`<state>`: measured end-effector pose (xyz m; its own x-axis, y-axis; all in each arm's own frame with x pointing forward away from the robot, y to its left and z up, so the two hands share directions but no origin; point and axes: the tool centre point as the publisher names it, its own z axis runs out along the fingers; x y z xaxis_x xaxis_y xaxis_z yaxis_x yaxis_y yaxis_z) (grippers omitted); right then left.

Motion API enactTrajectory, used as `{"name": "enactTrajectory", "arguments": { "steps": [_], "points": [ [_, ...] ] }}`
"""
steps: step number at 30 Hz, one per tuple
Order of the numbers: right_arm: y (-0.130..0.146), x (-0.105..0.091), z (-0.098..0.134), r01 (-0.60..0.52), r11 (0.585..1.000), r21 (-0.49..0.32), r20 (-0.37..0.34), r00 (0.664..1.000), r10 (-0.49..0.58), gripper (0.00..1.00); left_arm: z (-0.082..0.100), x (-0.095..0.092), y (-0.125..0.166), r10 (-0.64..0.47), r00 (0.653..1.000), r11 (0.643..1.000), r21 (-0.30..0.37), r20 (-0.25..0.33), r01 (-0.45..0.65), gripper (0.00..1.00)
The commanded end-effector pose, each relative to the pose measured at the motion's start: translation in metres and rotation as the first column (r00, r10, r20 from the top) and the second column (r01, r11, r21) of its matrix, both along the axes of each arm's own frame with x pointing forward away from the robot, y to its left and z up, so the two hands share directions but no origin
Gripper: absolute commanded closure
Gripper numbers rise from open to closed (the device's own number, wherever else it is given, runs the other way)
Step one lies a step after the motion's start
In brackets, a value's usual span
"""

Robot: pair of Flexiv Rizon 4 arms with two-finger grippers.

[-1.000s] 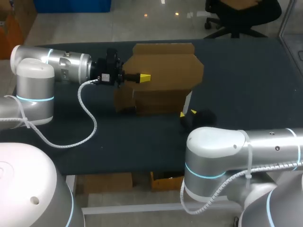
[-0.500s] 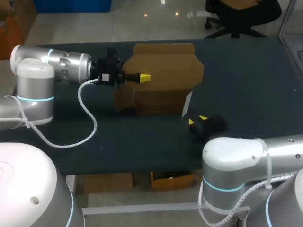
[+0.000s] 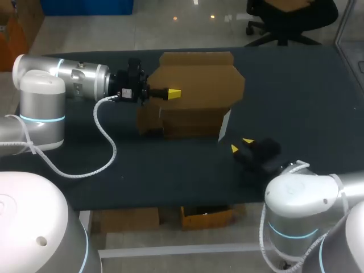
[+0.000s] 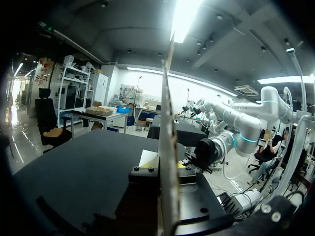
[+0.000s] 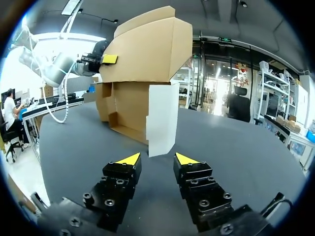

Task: Assemble the packaging by folding the flat box into shape, placing the metal phone stand inside, and closing the box properly

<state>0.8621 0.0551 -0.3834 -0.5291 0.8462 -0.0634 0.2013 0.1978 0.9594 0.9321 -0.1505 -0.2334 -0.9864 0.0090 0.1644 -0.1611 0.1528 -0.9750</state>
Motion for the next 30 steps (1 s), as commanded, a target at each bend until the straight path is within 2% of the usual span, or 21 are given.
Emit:
{"name": "enactTrajectory", "arguments": {
  "steps": [1,4,14,20,30],
  "points": [
    [-0.010,-0.011,0.002,-0.220,0.975,0.043,-0.012,0.975,0.221,0.60,-0.004,0.001,-0.001,-0.003,1.000,1.000,0.000,-0.001,0.003,1.00],
    [-0.011,-0.010,-0.001,-0.284,0.958,0.034,-0.015,0.959,0.285,0.56,-0.004,0.001,-0.001,-0.003,1.000,1.000,0.000,-0.001,0.003,1.00],
    [-0.018,-0.003,-0.005,-0.405,0.914,0.013,-0.001,0.914,0.405,0.57,-0.004,0.001,-0.001,-0.003,1.000,1.000,0.000,-0.001,0.003,1.00],
    [-0.019,0.008,-0.005,-0.465,0.885,0.003,0.032,0.885,0.465,0.57,-0.004,0.001,-0.001,-0.003,1.000,1.000,0.000,-0.001,0.003,1.00],
    [-0.012,0.029,0.000,-0.541,0.841,0.004,0.036,0.841,0.540,0.56,-0.004,0.001,-0.001,-0.003,1.000,1.000,0.000,-0.001,0.003,1.00]
  ]
}}
